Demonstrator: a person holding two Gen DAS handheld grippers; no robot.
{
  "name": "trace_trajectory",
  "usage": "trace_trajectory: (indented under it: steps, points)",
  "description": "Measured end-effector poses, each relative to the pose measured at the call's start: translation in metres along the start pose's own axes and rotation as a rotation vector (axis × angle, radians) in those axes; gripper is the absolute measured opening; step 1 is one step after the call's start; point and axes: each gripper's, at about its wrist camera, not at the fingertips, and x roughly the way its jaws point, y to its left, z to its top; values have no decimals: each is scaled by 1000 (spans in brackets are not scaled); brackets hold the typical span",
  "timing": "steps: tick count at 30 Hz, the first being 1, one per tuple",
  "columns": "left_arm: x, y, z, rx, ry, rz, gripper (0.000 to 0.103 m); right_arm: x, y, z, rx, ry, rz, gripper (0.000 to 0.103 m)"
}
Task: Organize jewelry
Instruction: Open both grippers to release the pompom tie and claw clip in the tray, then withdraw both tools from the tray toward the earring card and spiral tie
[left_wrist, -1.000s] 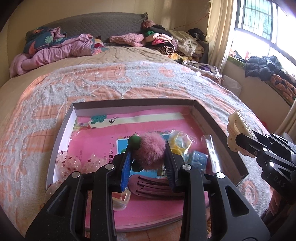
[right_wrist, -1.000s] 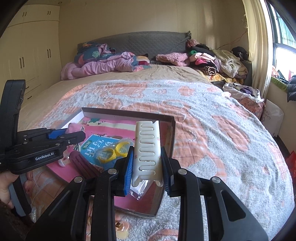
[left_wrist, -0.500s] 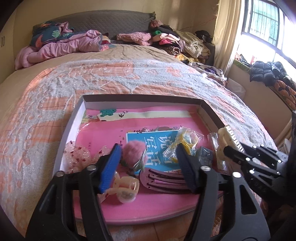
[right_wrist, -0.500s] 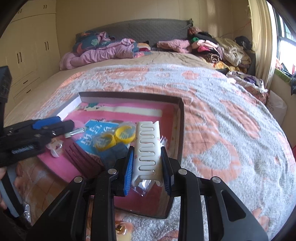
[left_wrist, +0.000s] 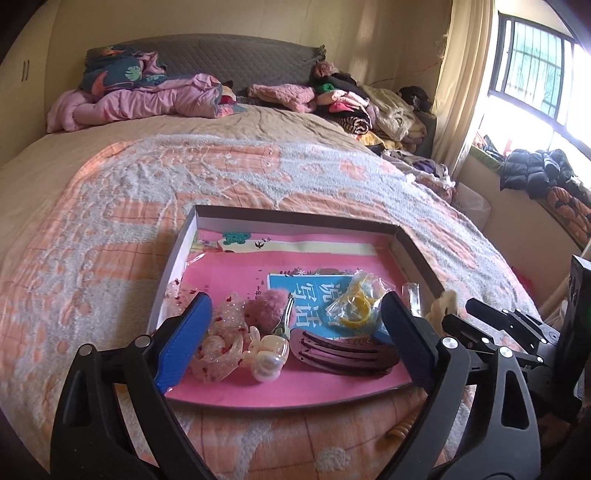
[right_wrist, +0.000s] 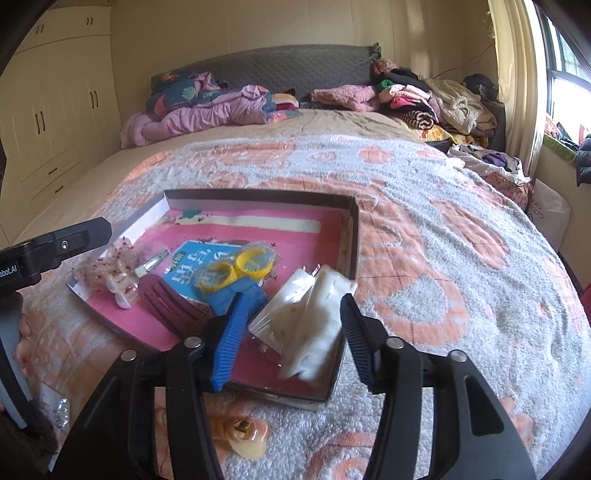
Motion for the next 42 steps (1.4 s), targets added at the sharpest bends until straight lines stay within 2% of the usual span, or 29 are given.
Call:
trace_trajectory:
  steps: [4, 6, 10, 12, 18, 28, 42]
  points:
    - [-11, 0, 1, -7, -15, 1, 88, -16, -1, 2, 9, -35, 0, 64]
    - [-18, -1, 1, -12, -22, -2, 89, -27, -2, 4, 14, -57, -1, 71]
    - [-32, -2, 1, -14, -44, 1, 91, -44, -3, 6, 19, -91, -5, 77]
    - [-40, -2, 1, -19, -58, 0, 92, -54, -4, 7, 22, -115, -11, 85]
    - [-63, -4, 2, -13, -97, 8, 92, -81, -4, 9, 26, -171, -16, 89]
    - [-94, -5, -7, -15, -144, 36, 92, -115, 0, 7, 12, -224, -15, 90]
    - [-122, 4, -30, -10, -164, 84, 92, -140, 18, -8, -15, -242, 7, 91]
